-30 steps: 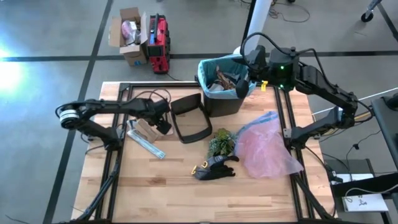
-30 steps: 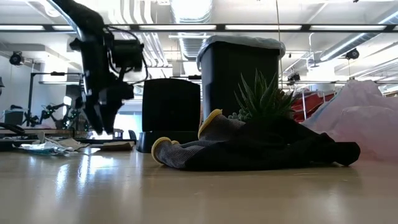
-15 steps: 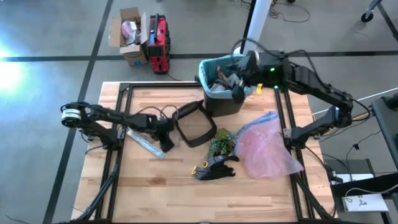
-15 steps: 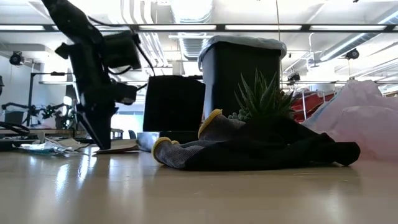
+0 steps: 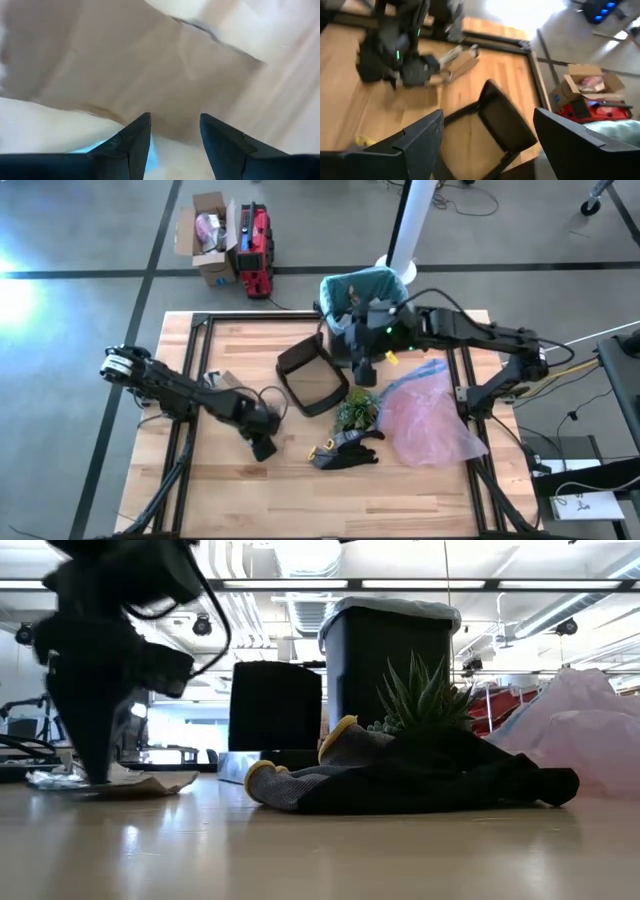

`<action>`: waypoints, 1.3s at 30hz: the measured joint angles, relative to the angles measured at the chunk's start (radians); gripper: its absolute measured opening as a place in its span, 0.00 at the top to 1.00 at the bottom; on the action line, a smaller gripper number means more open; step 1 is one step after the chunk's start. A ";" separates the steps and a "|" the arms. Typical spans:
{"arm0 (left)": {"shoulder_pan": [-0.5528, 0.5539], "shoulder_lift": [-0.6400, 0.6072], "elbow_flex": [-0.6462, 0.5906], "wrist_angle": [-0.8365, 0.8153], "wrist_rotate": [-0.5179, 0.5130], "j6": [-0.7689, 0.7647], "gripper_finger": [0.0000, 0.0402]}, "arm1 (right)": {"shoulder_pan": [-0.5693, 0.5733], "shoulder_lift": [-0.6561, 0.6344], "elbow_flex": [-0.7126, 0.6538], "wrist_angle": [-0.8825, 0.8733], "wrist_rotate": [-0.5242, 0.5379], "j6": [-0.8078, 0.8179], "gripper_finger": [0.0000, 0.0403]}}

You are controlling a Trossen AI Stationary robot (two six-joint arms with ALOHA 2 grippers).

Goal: Place trash/remove bag and relplace
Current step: Put the brown cardboard into the trash bin

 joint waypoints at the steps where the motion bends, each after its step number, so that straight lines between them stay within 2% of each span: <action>1: -0.016 0.000 0.007 0.001 -0.001 -0.024 0.61 | 0.012 0.009 -0.001 -0.009 -0.001 -0.027 0.26; 7: -0.043 -0.001 0.117 0.006 -0.049 -0.163 0.61 | 0.073 0.051 -0.080 0.060 -0.083 -0.172 0.23; 10: -0.044 -0.004 0.198 -0.042 -0.088 -0.146 0.61 | 0.110 0.070 -0.143 0.135 -0.126 -0.186 0.24; 13: -0.040 -0.005 0.263 -0.164 -0.147 -0.082 0.62 | 0.162 0.105 -0.186 0.182 -0.128 -0.161 0.25; 16: -0.020 -0.008 0.271 -0.230 -0.189 -0.021 0.64 | 0.216 0.152 -0.217 0.246 -0.122 -0.093 0.26; 20: 0.022 -0.008 0.208 -0.226 -0.197 -0.005 0.66 | 0.288 0.248 -0.223 0.344 -0.108 0.008 0.28; 25: 0.099 -0.030 0.064 -0.207 -0.198 -0.032 0.68 | 0.374 0.379 -0.205 0.445 -0.065 0.067 0.27; 31: 0.189 -0.111 -0.105 0.011 -0.174 -0.058 0.65 | 0.429 0.544 -0.153 0.514 0.022 0.108 0.25; 39: 0.200 -0.156 -0.269 0.147 -0.117 -0.141 0.65 | 0.430 0.754 0.000 0.573 0.135 0.206 0.29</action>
